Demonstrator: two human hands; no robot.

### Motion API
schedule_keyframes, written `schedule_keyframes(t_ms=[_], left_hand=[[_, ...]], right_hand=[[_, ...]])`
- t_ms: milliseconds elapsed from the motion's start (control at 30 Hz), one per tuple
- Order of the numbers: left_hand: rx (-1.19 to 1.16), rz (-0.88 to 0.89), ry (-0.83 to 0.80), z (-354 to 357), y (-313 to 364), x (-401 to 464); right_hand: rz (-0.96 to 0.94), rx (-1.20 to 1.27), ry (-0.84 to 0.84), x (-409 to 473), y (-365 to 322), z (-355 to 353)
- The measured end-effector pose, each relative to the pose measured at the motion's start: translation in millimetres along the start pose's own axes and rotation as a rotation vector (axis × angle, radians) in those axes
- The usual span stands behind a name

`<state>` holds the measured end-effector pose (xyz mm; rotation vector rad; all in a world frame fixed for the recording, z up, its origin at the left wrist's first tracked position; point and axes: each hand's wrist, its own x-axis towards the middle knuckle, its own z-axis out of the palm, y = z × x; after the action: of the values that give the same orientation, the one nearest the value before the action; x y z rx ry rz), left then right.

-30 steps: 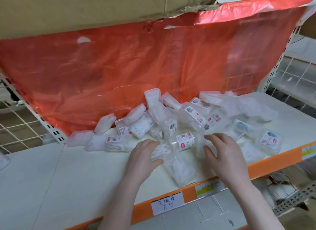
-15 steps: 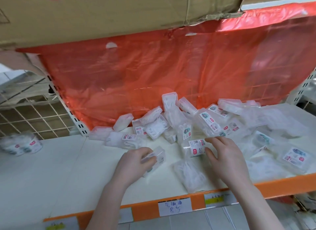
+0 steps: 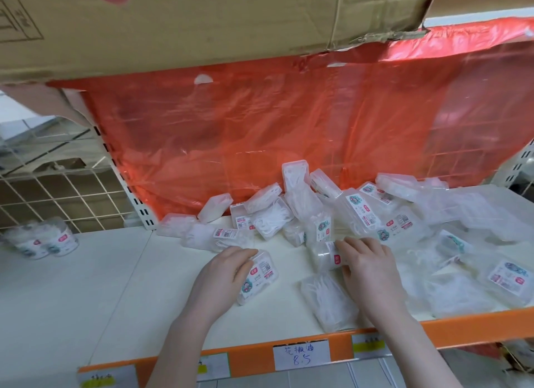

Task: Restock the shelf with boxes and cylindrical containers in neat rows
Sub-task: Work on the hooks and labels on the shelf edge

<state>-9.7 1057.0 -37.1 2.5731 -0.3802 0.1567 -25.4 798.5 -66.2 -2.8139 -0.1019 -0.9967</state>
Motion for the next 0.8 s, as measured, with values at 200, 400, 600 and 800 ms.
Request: schedule_keyframes(t_ms=[200, 400, 600, 800], left_hand=[[0.048, 0.032, -0.006, 4, -5, -1], [0.061, 0.018, -0.012, 4, -13, -5], [0.084, 0.044, -0.053, 7, -20, -7], [0.077, 0.023, -0.111, 5, -17, -9]], right_hand=[[-0.068, -0.018, -0.038, 1, -2, 5], [-0.117, 0.096, -0.131, 6, 4, 0], [-0.107, 0.098, -0.205, 16, 0, -3], [-0.150, 0.118, -0.234, 22, -8, -4]])
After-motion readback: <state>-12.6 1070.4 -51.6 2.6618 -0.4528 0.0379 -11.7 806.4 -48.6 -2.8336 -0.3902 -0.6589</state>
